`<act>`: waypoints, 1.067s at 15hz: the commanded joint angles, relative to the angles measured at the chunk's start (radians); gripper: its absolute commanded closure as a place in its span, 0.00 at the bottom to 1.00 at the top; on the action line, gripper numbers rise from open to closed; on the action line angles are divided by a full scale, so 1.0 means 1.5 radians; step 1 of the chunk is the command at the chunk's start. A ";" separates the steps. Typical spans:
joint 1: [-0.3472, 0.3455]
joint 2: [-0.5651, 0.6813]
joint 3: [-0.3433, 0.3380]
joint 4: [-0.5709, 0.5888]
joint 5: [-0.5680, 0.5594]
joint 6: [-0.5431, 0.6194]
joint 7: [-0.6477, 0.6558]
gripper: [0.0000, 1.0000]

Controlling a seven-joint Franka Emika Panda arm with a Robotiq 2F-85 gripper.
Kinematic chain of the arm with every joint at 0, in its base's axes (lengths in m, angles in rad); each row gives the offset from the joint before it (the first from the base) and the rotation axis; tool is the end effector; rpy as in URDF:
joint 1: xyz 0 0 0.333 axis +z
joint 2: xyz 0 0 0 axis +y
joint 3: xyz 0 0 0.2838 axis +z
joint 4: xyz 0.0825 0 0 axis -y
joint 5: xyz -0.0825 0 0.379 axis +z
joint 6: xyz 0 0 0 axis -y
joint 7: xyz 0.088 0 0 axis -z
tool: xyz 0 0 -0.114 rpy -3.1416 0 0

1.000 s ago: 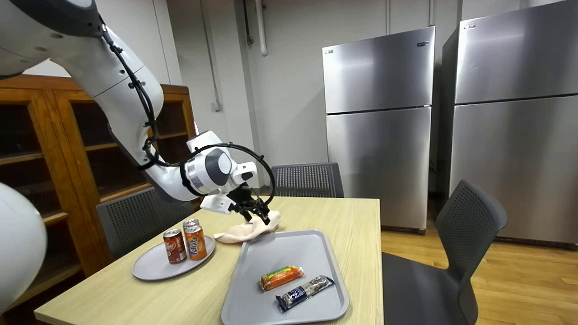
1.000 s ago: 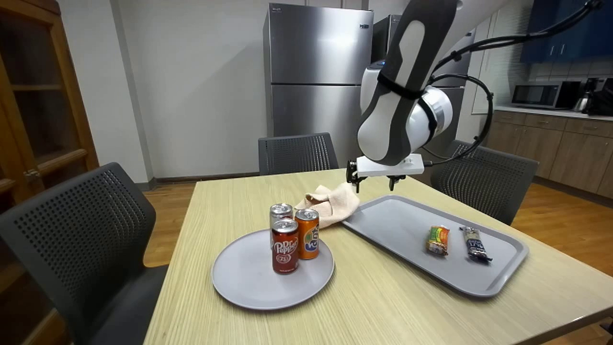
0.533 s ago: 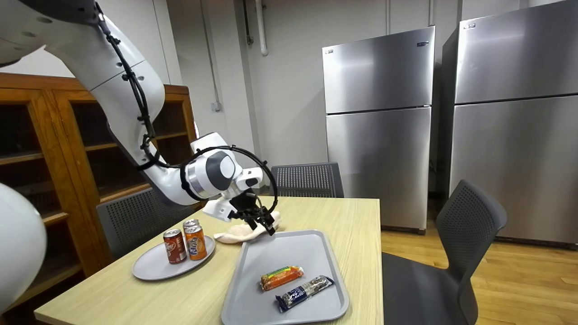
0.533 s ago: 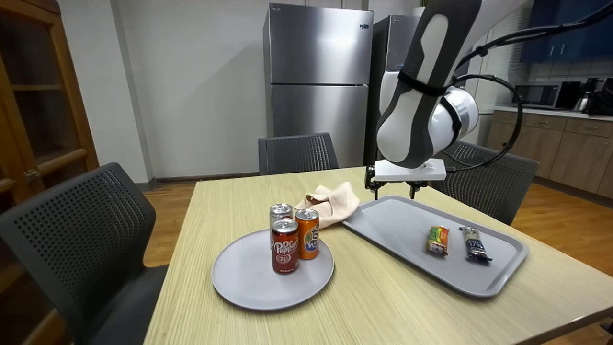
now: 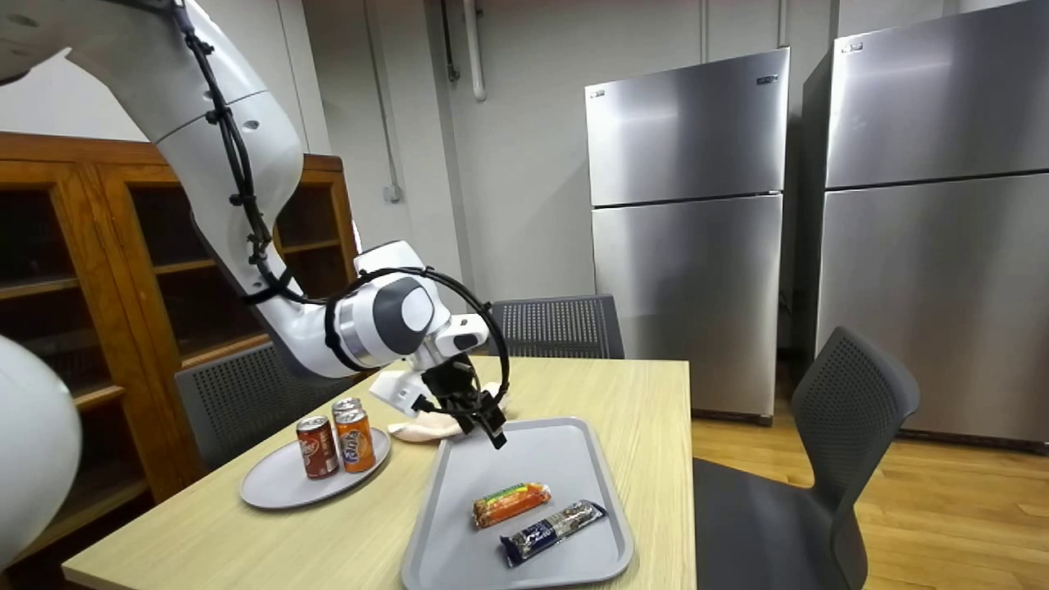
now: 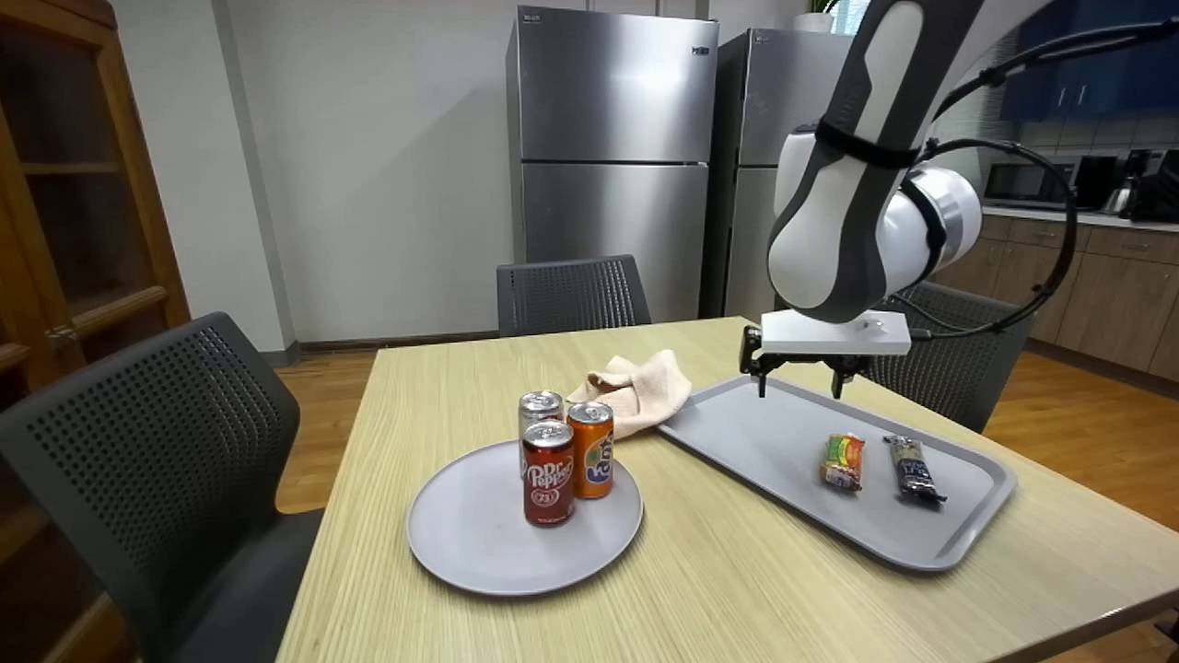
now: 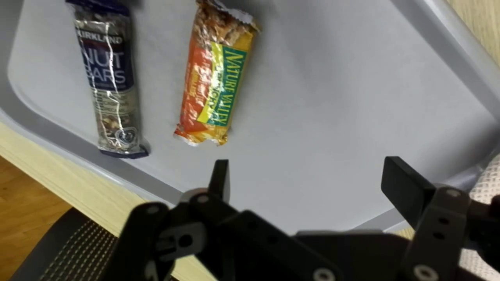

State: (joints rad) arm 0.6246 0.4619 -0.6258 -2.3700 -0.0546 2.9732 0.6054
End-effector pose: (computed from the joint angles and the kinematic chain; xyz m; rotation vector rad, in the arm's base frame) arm 0.5146 -0.0174 0.1589 2.8351 -0.6831 0.4267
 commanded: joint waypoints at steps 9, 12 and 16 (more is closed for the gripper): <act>-0.153 -0.033 0.118 -0.058 0.065 0.023 0.002 0.00; -0.184 -0.016 0.148 -0.045 0.084 0.026 0.005 0.00; -0.203 0.007 0.162 -0.036 0.104 0.030 0.008 0.00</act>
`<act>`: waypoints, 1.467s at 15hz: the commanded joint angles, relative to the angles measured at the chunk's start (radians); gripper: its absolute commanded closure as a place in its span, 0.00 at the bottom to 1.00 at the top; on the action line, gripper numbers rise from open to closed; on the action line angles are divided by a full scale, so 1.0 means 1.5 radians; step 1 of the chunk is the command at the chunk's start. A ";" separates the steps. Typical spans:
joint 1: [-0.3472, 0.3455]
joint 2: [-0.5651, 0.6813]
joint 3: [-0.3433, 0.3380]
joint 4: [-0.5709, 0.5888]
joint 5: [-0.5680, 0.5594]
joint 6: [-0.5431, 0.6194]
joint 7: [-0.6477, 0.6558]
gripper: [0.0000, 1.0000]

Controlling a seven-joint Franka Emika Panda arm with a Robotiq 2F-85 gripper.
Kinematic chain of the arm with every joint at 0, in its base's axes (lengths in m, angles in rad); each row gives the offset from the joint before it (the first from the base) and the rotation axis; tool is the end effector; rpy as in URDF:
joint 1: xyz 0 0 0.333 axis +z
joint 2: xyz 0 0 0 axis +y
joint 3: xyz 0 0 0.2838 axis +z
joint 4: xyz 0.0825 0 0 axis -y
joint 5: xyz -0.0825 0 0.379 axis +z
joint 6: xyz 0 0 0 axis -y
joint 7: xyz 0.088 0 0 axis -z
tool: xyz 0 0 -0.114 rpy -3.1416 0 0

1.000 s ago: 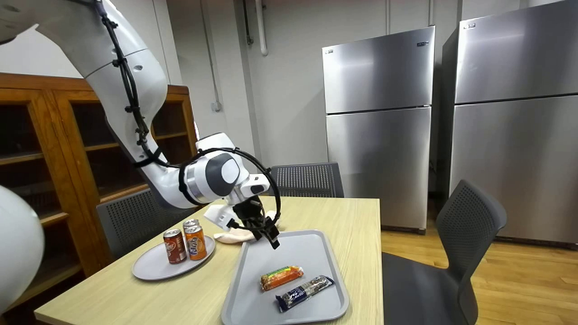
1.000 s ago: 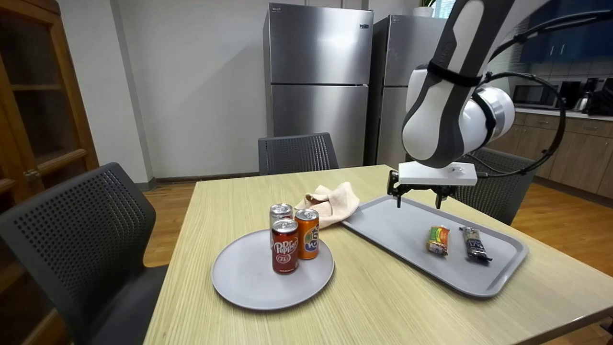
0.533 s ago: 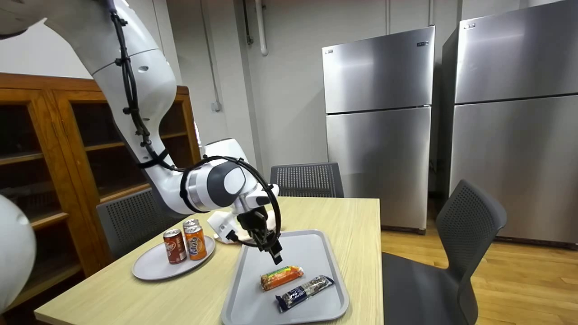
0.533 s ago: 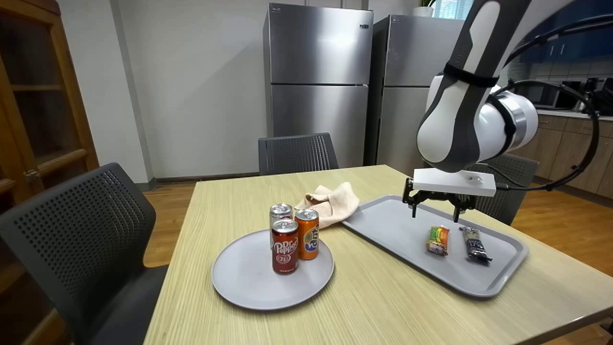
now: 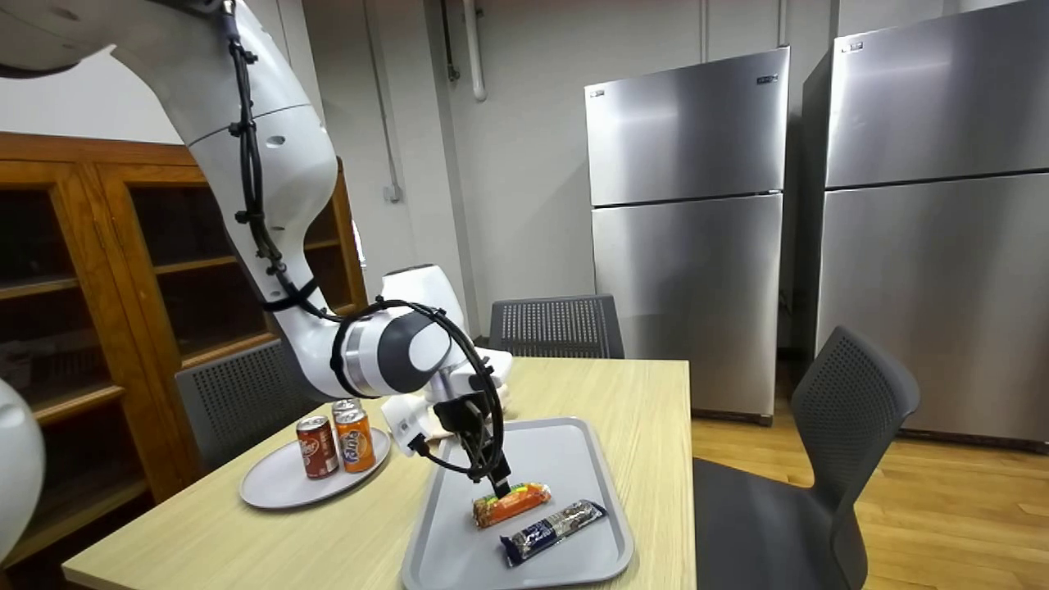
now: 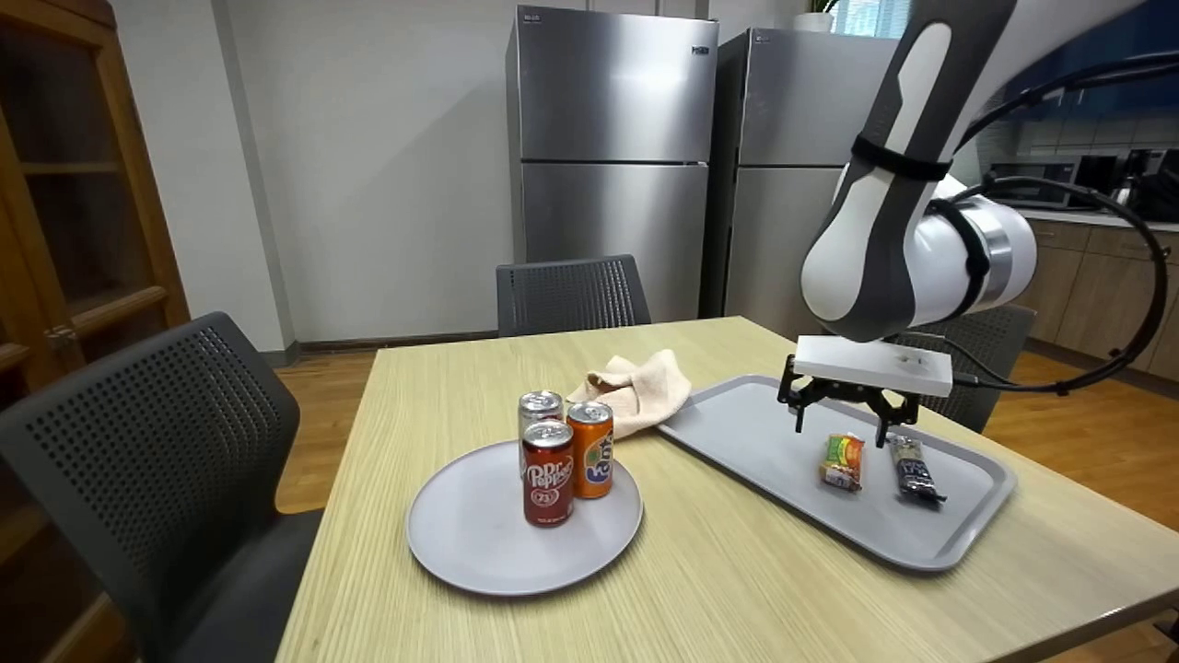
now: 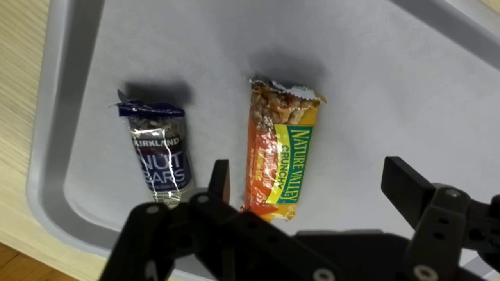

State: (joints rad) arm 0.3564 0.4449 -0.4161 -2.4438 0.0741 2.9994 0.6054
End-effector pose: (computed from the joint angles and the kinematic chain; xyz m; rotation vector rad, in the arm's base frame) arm 0.4775 -0.0533 0.1239 2.8421 -1.0189 0.2871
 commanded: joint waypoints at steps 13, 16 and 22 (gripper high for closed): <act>-0.026 0.107 0.021 0.080 0.052 -0.001 0.009 0.44; -0.028 0.117 0.022 0.090 0.057 -0.003 0.006 0.66; -0.016 0.076 0.008 0.077 0.052 0.012 -0.002 0.82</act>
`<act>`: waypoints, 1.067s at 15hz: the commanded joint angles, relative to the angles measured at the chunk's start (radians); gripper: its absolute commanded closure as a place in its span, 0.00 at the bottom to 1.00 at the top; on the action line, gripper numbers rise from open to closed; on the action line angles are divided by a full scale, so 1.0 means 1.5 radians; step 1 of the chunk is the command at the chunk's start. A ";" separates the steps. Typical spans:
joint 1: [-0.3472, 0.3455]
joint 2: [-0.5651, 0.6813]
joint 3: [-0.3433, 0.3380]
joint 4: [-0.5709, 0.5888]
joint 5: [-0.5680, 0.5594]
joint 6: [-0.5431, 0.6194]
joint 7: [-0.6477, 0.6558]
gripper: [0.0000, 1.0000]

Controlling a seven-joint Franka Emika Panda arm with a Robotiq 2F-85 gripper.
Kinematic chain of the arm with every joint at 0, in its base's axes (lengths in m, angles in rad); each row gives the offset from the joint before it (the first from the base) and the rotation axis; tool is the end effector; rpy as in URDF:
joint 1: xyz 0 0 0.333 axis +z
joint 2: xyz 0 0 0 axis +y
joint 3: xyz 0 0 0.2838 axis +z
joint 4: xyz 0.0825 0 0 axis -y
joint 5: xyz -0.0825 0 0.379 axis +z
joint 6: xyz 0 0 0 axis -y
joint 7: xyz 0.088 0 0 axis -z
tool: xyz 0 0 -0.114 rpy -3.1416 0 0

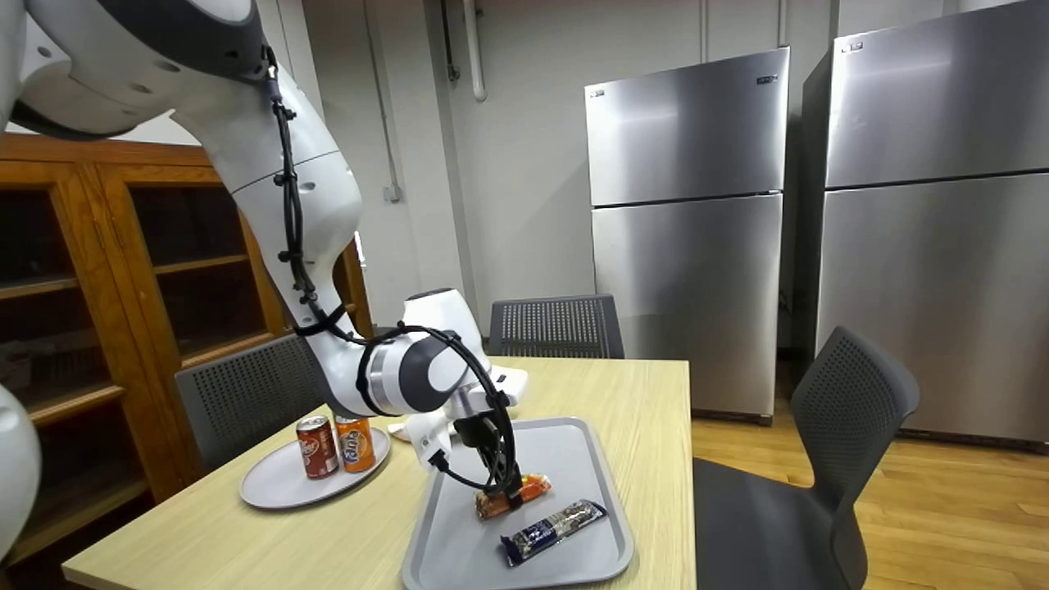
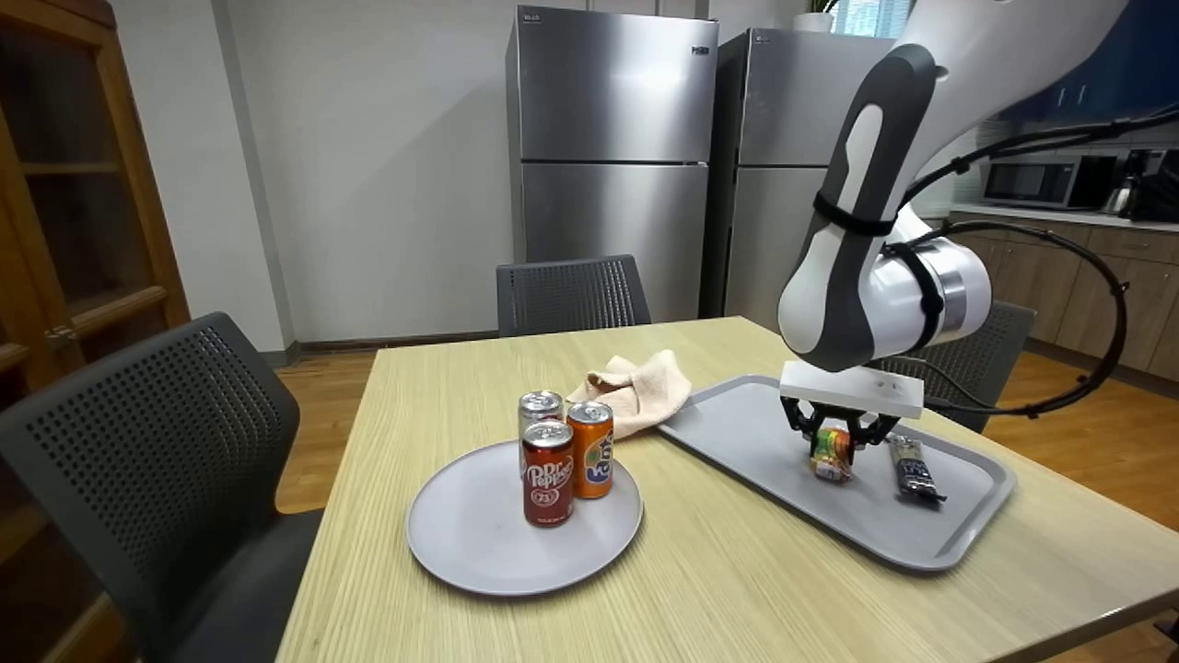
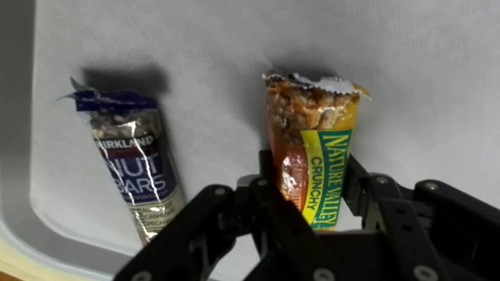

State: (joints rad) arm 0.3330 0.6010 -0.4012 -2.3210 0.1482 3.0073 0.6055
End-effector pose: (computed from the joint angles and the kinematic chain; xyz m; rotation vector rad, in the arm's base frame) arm 0.4979 -0.0678 0.0895 2.7826 -1.0805 0.2842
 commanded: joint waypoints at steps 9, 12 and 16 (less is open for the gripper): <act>0.045 -0.100 -0.006 -0.035 -0.047 0.017 -0.040 0.82; 0.080 -0.116 -0.014 -0.047 -0.084 0.021 -0.049 0.82; 0.125 -0.136 -0.025 -0.067 -0.140 0.020 -0.063 0.82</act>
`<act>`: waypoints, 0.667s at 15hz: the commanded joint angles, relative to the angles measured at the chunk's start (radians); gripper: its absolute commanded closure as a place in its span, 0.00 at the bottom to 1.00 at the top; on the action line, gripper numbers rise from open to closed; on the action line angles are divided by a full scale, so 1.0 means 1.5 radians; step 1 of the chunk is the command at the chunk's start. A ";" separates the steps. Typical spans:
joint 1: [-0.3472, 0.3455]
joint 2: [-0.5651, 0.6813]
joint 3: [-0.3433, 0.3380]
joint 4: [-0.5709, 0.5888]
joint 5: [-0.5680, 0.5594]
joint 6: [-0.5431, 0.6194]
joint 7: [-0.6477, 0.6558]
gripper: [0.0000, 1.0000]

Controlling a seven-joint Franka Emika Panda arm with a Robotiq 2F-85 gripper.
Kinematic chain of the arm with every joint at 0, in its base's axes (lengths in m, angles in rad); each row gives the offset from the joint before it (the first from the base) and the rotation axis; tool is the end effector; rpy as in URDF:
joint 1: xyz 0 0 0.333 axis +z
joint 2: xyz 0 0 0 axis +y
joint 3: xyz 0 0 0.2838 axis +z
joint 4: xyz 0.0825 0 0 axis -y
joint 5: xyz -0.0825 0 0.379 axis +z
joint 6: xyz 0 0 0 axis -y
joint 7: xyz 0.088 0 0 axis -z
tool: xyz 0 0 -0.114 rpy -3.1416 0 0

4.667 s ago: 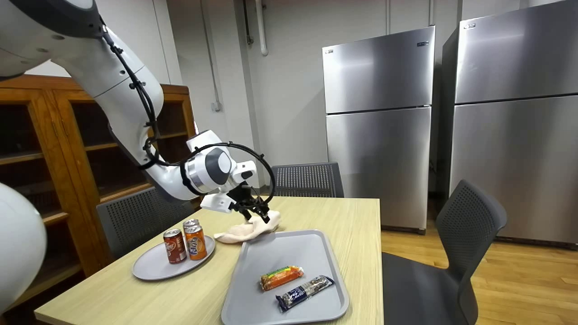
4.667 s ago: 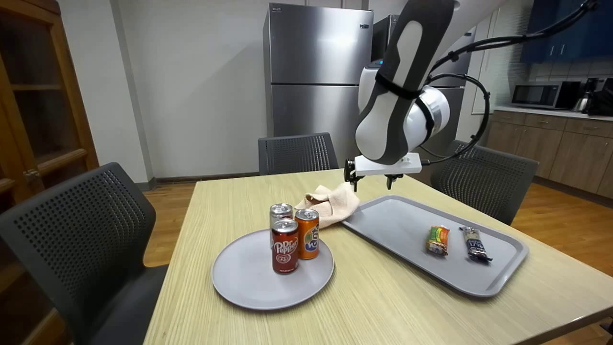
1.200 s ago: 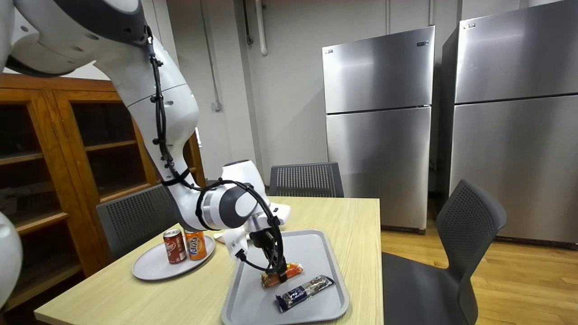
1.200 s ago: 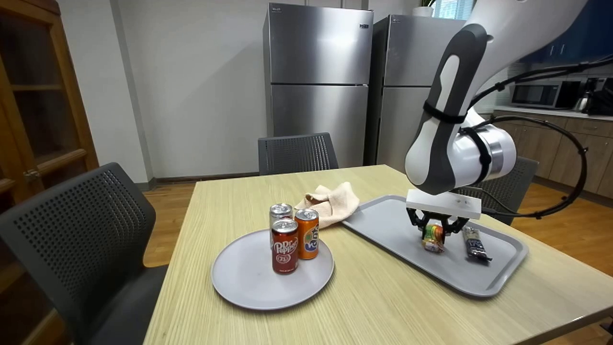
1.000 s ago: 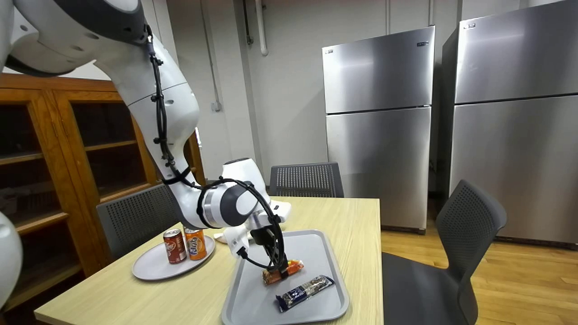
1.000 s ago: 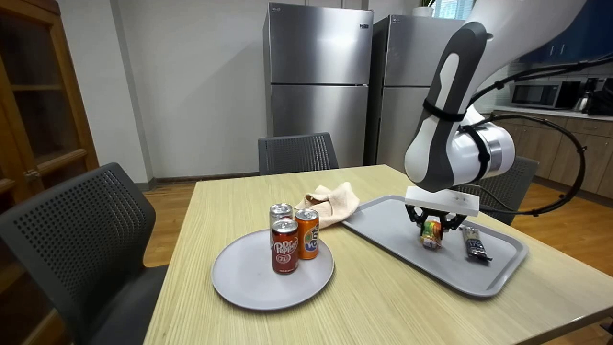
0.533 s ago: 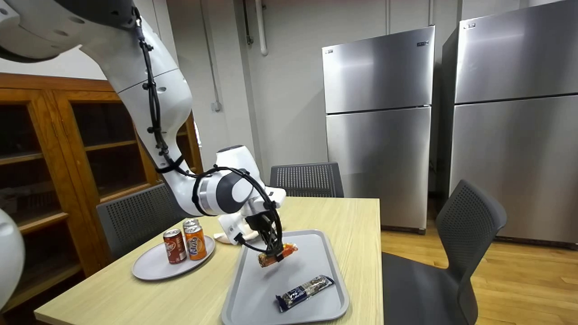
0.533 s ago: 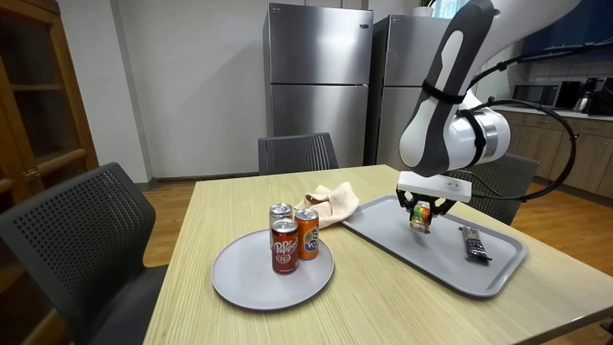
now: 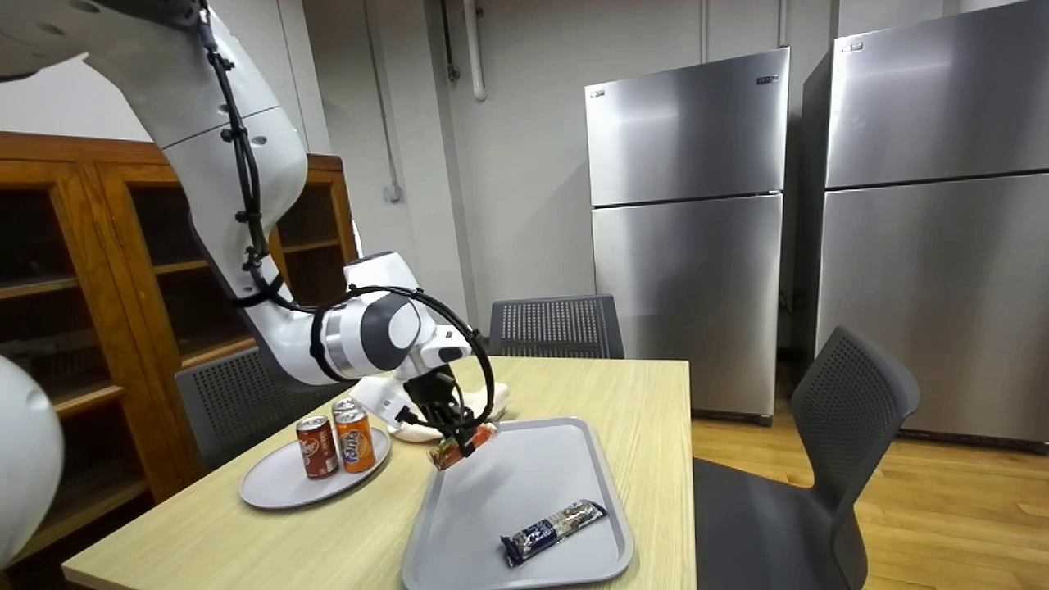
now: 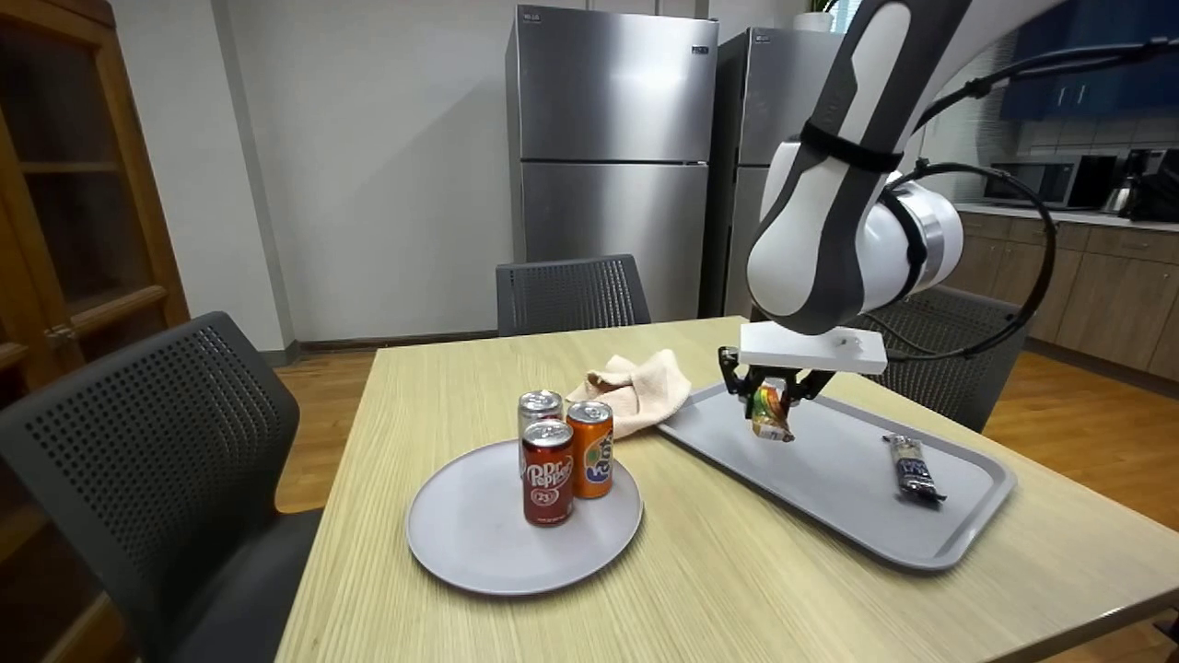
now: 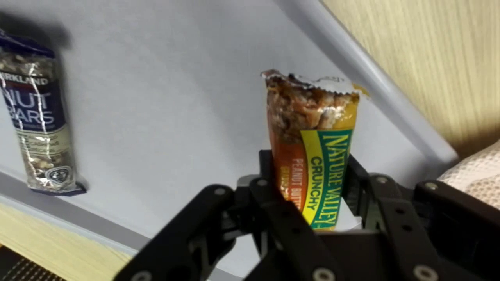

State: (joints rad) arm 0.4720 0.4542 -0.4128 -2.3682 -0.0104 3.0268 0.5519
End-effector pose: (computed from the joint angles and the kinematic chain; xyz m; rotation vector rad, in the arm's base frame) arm 0.5127 0.0168 0.1441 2.9506 -0.6342 0.4273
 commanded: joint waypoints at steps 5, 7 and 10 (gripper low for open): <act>0.103 -0.048 -0.041 -0.059 -0.092 0.012 -0.028 0.82; 0.131 -0.051 -0.043 -0.066 -0.107 0.012 -0.029 0.82; 0.178 -0.048 -0.049 -0.067 -0.120 0.005 -0.022 0.82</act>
State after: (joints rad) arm 0.6730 0.4172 -0.4602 -2.4356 -0.1625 3.0303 0.5360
